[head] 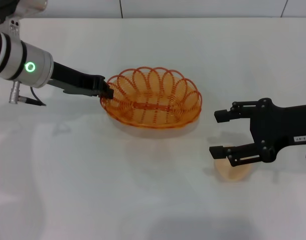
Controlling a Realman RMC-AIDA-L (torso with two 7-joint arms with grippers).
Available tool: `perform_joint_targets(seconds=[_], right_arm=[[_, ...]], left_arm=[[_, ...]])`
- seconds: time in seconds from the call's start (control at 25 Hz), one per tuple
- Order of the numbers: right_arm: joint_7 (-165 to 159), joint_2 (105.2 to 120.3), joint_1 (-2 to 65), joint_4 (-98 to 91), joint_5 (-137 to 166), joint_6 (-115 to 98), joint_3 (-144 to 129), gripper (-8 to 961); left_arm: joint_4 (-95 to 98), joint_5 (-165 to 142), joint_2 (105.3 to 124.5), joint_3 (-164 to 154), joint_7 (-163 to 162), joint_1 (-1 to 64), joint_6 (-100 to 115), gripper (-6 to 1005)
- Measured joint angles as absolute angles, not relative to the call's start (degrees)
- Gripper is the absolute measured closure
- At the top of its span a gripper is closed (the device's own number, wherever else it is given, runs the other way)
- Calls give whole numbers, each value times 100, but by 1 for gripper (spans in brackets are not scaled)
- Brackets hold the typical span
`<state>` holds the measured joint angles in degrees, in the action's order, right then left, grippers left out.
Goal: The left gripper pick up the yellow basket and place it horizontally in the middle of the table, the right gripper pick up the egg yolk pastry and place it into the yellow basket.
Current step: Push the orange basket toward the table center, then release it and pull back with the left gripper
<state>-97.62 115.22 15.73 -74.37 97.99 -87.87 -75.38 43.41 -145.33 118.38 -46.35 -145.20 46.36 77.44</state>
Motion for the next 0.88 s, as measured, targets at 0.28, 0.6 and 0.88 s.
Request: perform_joint_targets(seconds=[0.28, 0.6, 0.88], right_arm=[[-9765, 11522, 1574, -7435, 9799, -8799, -7541, 168], [-9765, 11522, 1573, -7434, 9799, -8807, -7541, 169], [-9765, 11522, 1579, -7414, 9799, -8807, -7547, 170]], left_arm=[[4217, -14529, 11874, -4641, -14511, 4655, 7604, 805], [4103, -14492, 11883, -4658, -14489, 4676, 7479, 792], [4040, -14487, 11891, -4687, -14478, 4701, 7456, 781]])
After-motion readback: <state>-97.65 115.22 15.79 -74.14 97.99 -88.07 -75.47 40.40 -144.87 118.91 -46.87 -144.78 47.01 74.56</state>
